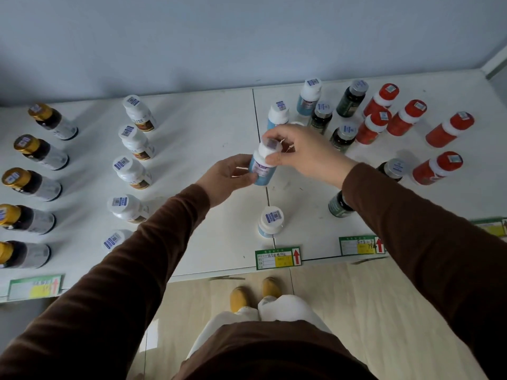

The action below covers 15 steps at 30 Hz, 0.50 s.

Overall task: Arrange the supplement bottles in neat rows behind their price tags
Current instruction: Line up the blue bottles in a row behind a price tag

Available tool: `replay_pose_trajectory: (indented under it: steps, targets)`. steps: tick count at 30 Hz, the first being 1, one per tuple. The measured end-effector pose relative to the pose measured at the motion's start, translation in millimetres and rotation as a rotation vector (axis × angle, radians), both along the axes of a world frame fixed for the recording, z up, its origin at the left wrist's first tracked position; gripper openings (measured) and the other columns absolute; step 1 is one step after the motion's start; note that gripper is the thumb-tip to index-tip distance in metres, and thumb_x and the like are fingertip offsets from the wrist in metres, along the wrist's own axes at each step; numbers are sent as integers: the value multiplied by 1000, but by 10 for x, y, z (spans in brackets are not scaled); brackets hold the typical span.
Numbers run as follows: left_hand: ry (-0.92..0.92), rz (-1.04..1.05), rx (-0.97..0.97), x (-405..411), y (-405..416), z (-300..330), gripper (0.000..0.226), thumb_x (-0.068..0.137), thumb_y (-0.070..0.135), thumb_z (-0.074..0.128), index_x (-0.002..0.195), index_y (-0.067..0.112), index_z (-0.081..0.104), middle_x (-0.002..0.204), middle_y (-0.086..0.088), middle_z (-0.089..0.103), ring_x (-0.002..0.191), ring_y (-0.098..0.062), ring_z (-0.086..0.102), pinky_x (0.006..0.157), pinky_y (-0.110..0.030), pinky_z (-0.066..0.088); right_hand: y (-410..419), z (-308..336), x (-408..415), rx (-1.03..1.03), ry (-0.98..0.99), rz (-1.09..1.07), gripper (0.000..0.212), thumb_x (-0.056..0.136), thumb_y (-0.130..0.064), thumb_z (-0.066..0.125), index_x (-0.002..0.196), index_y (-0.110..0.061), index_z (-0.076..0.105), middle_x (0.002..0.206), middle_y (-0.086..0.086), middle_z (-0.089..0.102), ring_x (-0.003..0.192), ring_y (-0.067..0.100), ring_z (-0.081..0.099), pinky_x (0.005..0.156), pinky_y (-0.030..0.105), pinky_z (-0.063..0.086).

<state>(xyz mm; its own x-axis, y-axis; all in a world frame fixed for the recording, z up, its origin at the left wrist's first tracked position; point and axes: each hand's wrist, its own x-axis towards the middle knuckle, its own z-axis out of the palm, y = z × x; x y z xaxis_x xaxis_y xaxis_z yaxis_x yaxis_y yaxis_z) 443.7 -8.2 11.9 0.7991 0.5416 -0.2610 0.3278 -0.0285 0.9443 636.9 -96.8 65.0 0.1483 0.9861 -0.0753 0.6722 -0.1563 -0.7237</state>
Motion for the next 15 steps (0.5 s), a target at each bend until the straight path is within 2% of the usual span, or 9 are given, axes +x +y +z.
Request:
replay_pose_trajectory:
  steps: [3,5,9,11,15]
  targets:
    - [210,-12,406,-31,56,-24,46,85,10,70,128,21,57,117,-1,62,103,-18,60,94,-32,49,-70,-138,-55,-9,-179,90,44,80,-29,76,121,-24,61,118,-4,62,103,13,56,85,30,42]
    - [290,-31,582,-46,61,-33,47,85,13,69,128,24,57,117,1,61,103,-16,58,91,-29,47,-99,-222,-97,-13,-220,136,44,81,-29,75,122,-25,60,111,-10,57,96,8,53,78,24,36]
    - [355,-33,704,-42,64,-43,43,86,16,66,127,24,57,121,0,60,109,-19,55,94,-31,43,-122,-330,-182,-20,-280,205,45,83,-27,75,125,-23,59,104,-14,45,89,4,45,76,20,30]
    - [365,-46,726,-33,65,-41,42,87,16,65,127,23,57,121,-2,60,111,-21,55,97,-33,43,-117,-355,-202,-20,-292,223,48,83,-27,75,127,-21,59,106,-10,48,90,5,44,75,20,28]
    - [344,-50,743,20,130,-41,40,87,17,65,125,23,58,118,-1,61,109,-20,55,95,-32,43,-118,-327,-163,-60,-273,250,56,81,-30,77,133,-24,55,116,-5,51,95,8,48,77,25,36]
